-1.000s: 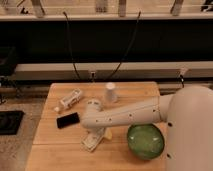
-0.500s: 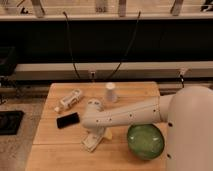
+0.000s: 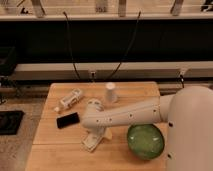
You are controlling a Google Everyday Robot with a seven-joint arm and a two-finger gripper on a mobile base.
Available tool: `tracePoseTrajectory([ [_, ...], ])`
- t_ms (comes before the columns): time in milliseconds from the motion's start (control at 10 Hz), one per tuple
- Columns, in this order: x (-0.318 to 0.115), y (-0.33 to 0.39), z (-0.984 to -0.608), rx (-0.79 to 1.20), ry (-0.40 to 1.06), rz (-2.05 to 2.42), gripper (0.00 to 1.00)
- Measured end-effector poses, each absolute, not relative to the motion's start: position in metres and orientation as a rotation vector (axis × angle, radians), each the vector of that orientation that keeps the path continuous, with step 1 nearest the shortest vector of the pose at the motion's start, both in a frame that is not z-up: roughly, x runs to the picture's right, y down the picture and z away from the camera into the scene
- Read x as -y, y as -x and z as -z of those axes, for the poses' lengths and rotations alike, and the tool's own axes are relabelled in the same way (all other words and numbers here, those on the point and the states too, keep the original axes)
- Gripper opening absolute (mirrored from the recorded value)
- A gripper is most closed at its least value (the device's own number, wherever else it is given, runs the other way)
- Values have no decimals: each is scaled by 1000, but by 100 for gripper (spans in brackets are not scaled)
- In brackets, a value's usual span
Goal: Place the white sponge in the ceramic bowl
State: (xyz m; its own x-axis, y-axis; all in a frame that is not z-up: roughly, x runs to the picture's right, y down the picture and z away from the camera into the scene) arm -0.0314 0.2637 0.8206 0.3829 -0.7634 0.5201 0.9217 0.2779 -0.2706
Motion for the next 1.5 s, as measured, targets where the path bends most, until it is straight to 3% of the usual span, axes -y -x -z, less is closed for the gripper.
tracePoseTrajectory([
  [1500, -265, 32, -819, 332, 587, 1165, 80],
])
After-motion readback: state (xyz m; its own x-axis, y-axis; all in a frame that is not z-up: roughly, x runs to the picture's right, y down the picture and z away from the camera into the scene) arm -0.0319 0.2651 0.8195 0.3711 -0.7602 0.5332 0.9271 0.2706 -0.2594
